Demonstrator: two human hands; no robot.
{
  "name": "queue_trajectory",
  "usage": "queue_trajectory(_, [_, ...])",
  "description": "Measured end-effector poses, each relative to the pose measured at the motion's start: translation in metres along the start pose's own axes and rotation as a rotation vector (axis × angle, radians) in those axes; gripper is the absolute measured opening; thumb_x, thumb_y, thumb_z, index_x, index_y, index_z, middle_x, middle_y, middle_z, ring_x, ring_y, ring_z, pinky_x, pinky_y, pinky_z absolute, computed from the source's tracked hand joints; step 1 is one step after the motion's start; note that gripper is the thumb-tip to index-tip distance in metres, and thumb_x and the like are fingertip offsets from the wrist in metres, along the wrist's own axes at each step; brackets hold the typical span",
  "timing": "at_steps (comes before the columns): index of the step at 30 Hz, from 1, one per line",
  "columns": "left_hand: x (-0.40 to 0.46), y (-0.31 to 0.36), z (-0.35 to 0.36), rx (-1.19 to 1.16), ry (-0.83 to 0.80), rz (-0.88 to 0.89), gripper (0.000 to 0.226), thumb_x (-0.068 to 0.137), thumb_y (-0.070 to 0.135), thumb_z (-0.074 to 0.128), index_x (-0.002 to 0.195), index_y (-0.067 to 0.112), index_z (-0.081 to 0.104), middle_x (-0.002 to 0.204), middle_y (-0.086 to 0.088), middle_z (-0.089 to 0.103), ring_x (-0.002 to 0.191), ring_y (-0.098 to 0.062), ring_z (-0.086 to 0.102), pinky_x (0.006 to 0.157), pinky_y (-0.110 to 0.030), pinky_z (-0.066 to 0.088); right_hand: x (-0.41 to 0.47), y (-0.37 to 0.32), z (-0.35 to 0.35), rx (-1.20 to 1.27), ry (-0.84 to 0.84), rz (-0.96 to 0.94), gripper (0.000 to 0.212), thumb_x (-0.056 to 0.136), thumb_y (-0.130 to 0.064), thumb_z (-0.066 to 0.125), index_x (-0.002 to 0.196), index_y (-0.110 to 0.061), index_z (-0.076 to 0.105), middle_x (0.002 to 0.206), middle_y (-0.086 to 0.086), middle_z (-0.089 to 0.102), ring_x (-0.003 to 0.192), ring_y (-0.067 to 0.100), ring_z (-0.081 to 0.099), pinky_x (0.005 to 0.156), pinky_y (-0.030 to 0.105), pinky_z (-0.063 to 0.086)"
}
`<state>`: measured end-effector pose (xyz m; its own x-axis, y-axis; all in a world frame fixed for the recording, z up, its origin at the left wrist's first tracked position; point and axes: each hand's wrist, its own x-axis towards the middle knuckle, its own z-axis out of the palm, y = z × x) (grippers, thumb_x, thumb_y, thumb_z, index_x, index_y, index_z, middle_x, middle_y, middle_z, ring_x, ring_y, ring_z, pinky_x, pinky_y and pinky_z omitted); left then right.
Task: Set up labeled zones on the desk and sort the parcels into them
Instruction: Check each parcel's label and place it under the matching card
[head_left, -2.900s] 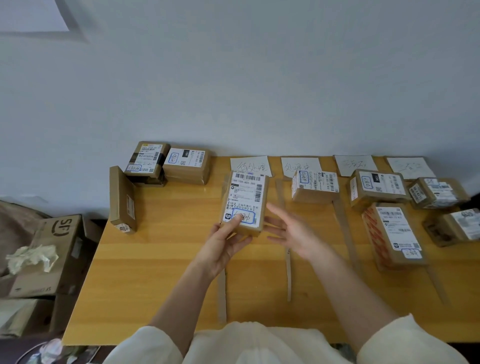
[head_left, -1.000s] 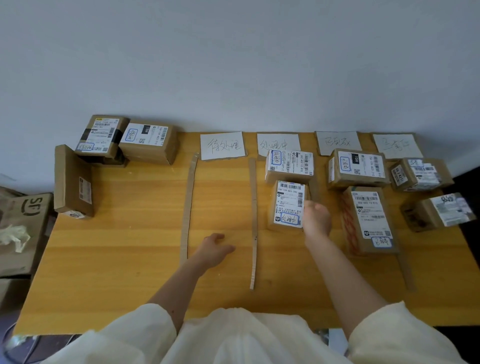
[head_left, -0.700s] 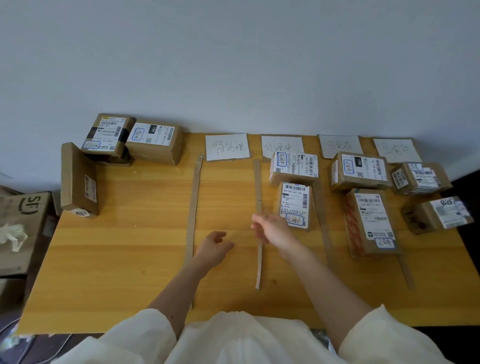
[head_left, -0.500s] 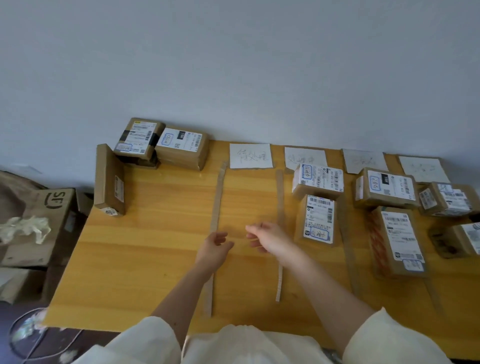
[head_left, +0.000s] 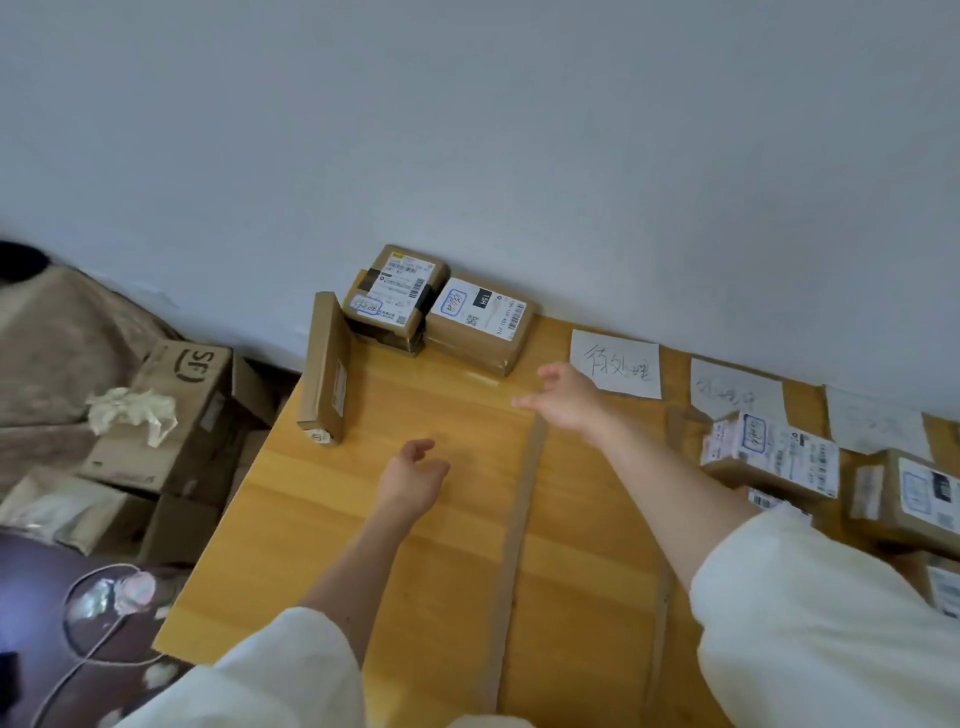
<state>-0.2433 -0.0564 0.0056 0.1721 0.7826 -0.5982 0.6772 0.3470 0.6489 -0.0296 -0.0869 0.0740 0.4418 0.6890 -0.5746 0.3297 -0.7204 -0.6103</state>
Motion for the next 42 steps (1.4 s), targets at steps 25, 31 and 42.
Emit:
queue_trajectory(25, [0.054, -0.012, 0.007, 0.367, 0.151, 0.073, 0.067, 0.074, 0.032, 0.073, 0.136, 0.035, 0.047, 0.145, 0.002, 0.028, 0.135, -0.024, 0.023, 0.110, -0.039, 0.023, 0.103, -0.029, 0.013, -0.263, 0.247, -0.167, 0.126, 0.045, -0.037, 0.092, 0.147, -0.012, 0.021, 0.139, 0.008, 0.024, 0.128, 0.025, 0.039, 0.104, 0.035, 0.039])
queue_trajectory(31, [0.050, -0.005, 0.000, 0.269, 0.110, 0.073, 0.059, 0.081, 0.028, 0.070, 0.136, 0.028, 0.049, 0.144, -0.002, 0.037, 0.134, -0.028, 0.029, 0.108, -0.038, 0.031, 0.072, -0.018, -0.004, -0.099, 0.226, -0.204, 0.126, 0.047, -0.034, 0.094, 0.146, -0.014, 0.020, 0.140, 0.004, 0.020, 0.127, 0.017, 0.036, 0.096, 0.024, 0.031])
queue_trajectory(42, [0.007, 0.026, -0.011, -0.305, 0.131, 0.086, 0.032, 0.098, 0.038, 0.047, 0.121, 0.020, 0.058, 0.114, -0.003, 0.066, 0.106, -0.022, 0.061, 0.094, -0.041, 0.050, -0.016, 0.005, -0.046, -0.086, 0.040, -0.336, 0.124, 0.051, -0.027, 0.094, 0.150, -0.024, 0.020, 0.149, -0.003, 0.024, 0.122, 0.007, 0.037, 0.096, 0.022, 0.034])
